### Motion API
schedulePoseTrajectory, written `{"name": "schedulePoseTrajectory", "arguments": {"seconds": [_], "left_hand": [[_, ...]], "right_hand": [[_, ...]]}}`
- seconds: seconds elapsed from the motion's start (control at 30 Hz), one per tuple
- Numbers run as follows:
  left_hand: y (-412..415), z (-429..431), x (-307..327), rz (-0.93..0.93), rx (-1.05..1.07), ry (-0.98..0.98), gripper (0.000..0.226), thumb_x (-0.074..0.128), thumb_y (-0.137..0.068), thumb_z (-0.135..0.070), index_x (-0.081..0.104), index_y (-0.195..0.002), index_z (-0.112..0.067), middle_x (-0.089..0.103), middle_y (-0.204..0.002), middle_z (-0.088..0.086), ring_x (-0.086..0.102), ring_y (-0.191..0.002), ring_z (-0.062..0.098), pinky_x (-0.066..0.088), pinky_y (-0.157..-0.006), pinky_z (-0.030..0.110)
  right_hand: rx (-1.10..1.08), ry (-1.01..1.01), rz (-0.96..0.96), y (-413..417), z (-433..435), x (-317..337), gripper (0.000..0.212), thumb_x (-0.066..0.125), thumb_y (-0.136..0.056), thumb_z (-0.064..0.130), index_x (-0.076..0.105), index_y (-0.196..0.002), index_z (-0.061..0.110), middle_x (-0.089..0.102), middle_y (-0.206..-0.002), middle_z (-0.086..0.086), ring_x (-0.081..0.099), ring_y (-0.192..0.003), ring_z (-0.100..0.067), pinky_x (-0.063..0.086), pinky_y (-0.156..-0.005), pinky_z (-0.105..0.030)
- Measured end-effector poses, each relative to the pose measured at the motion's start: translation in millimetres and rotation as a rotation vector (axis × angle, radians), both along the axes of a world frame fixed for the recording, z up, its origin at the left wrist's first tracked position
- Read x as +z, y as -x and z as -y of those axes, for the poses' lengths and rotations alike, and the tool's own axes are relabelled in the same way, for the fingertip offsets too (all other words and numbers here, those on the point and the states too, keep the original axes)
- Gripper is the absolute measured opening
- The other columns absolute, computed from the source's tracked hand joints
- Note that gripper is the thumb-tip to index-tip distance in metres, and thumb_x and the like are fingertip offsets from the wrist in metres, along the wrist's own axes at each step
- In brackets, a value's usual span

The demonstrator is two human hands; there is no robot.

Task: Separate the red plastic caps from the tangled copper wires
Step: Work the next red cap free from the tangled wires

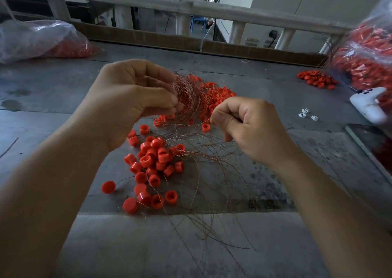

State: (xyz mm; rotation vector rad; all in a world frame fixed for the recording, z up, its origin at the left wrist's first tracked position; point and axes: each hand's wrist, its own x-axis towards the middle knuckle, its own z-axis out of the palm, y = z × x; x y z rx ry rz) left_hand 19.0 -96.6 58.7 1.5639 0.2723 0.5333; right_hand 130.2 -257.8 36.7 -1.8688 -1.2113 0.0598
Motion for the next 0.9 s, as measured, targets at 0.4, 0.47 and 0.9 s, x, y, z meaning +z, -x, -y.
{"name": "schedulePoseTrajectory", "arguments": {"seconds": [0.4,0.47,0.9], "left_hand": [[-2.0,-12.9,-8.0,-0.286,0.145,-0.445,0.027,0.07,-0.069,0.006,0.067,-0.063,-0.02,0.07,-0.065,-0.003,0.066,-0.061,0.018,0.055,-0.052,0.018],[-1.7,-12.9,-9.1,-0.316,0.123,-0.487,0.027,0.072,-0.069,0.003,0.068,-0.063,-0.023,0.07,-0.067,-0.007,0.066,-0.061,0.013,0.056,-0.055,0.022],[-16.3,-31.7,-26.4,-0.312,0.456,-0.615,0.026,0.061,-0.08,0.001,0.069,-0.08,-0.025,0.063,-0.08,-0.013,0.056,-0.072,0.005,0.042,-0.066,0.021]], "right_hand": [[-0.015,0.109,0.103,-5.1,0.0,-7.8,0.016,0.062,-0.086,0.021,0.059,-0.072,0.028,0.067,-0.069,-0.009,0.061,-0.063,-0.03,0.045,-0.059,-0.037],[-0.014,0.138,0.105,-6.4,0.5,-9.1,0.01,0.063,-0.085,0.021,0.065,-0.075,0.022,0.066,-0.068,-0.005,0.06,-0.064,-0.024,0.046,-0.06,-0.033],[-0.038,0.239,0.166,-7.9,0.0,-9.4,0.015,0.063,-0.085,0.026,0.07,-0.085,0.013,0.06,-0.076,0.011,0.057,-0.074,-0.004,0.044,-0.066,-0.013]]}}
